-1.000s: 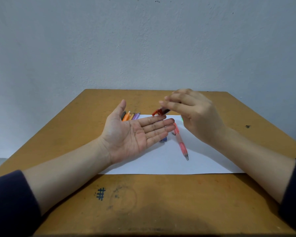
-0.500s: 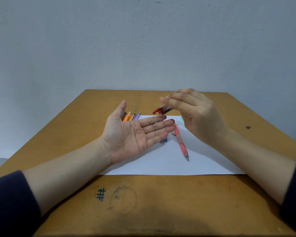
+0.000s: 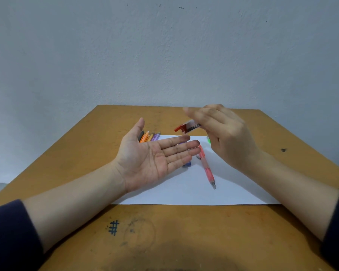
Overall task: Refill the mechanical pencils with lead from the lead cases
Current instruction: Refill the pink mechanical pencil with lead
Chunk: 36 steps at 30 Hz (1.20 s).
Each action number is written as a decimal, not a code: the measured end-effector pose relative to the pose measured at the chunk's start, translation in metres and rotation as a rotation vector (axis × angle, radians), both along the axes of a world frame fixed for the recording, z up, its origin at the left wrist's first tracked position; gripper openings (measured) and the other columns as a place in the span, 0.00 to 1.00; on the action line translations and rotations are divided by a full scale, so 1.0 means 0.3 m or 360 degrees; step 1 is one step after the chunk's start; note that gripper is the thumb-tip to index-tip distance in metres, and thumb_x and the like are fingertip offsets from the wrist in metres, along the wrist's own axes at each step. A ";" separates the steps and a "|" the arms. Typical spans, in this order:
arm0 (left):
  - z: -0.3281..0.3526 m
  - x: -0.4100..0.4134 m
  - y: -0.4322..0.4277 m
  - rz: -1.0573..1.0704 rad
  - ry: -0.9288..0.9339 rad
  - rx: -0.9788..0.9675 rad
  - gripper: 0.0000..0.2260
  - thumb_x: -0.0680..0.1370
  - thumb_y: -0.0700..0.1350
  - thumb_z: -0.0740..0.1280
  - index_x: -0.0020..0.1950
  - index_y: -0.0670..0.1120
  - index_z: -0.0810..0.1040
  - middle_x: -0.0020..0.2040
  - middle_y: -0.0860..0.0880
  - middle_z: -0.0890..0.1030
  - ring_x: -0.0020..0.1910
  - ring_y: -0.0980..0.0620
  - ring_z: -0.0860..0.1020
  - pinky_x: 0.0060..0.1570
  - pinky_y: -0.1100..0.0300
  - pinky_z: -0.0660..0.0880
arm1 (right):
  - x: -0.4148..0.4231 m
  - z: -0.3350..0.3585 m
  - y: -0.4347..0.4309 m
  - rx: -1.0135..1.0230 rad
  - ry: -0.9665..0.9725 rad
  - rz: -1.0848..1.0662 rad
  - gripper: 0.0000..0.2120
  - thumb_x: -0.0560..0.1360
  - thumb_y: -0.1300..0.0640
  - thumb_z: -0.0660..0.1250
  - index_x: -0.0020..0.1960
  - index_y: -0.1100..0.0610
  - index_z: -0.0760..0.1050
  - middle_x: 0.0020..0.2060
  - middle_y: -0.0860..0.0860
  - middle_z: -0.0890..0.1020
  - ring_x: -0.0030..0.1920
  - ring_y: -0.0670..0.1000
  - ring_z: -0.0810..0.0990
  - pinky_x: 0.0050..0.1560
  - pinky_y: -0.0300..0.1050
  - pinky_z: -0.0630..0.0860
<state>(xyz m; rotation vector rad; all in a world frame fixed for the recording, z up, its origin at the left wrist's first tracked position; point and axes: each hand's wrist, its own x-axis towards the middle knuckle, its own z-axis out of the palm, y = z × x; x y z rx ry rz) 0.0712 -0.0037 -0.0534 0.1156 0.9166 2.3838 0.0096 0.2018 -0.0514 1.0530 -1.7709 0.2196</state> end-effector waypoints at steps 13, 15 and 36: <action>0.000 -0.002 0.000 -0.0003 0.0009 -0.0003 0.42 0.75 0.69 0.52 0.62 0.29 0.73 0.64 0.31 0.74 0.63 0.34 0.74 0.63 0.43 0.70 | 0.012 0.004 -0.008 -0.0011 0.0013 0.0007 0.23 0.72 0.76 0.62 0.64 0.59 0.75 0.46 0.53 0.83 0.47 0.56 0.81 0.41 0.53 0.77; -0.001 -0.003 0.000 0.0000 0.0008 0.0003 0.42 0.75 0.69 0.53 0.62 0.29 0.72 0.64 0.30 0.74 0.63 0.34 0.74 0.63 0.43 0.69 | -0.001 -0.001 0.003 0.0051 0.0057 -0.0020 0.19 0.74 0.74 0.61 0.56 0.58 0.81 0.46 0.54 0.83 0.47 0.57 0.81 0.41 0.53 0.77; 0.005 0.001 0.003 0.0030 -0.0055 0.0003 0.42 0.75 0.68 0.52 0.62 0.29 0.73 0.63 0.31 0.75 0.62 0.34 0.75 0.62 0.43 0.71 | 0.001 0.003 0.010 0.0065 0.0048 -0.0067 0.18 0.74 0.74 0.61 0.54 0.58 0.82 0.46 0.54 0.83 0.47 0.57 0.81 0.41 0.52 0.77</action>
